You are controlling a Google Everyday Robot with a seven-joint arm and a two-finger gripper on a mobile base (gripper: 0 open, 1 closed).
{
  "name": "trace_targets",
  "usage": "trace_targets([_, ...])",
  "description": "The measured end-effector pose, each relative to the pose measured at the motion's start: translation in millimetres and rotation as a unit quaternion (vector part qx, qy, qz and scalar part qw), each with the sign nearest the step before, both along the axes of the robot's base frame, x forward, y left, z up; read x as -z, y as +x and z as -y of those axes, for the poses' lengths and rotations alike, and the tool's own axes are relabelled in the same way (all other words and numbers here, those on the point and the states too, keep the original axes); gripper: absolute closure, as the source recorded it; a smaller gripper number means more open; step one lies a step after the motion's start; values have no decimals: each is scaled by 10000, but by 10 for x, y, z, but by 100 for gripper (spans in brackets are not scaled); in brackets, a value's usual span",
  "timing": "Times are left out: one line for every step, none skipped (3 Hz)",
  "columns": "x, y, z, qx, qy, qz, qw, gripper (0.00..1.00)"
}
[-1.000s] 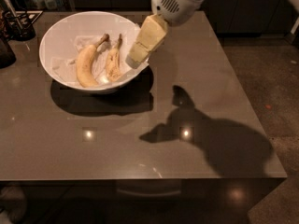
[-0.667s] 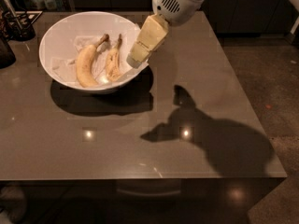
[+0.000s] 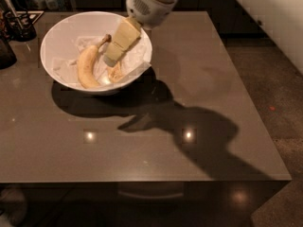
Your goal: Pick banana from white bowl
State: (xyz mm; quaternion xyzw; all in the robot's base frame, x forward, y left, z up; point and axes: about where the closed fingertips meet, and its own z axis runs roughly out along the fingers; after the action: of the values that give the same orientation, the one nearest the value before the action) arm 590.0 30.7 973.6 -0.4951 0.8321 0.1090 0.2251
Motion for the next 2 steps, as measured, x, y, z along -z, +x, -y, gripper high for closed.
trace_targets([158, 159, -213, 28, -279, -189, 9994, 0])
trace_targets([292, 239, -275, 114, -454, -383, 9982, 0])
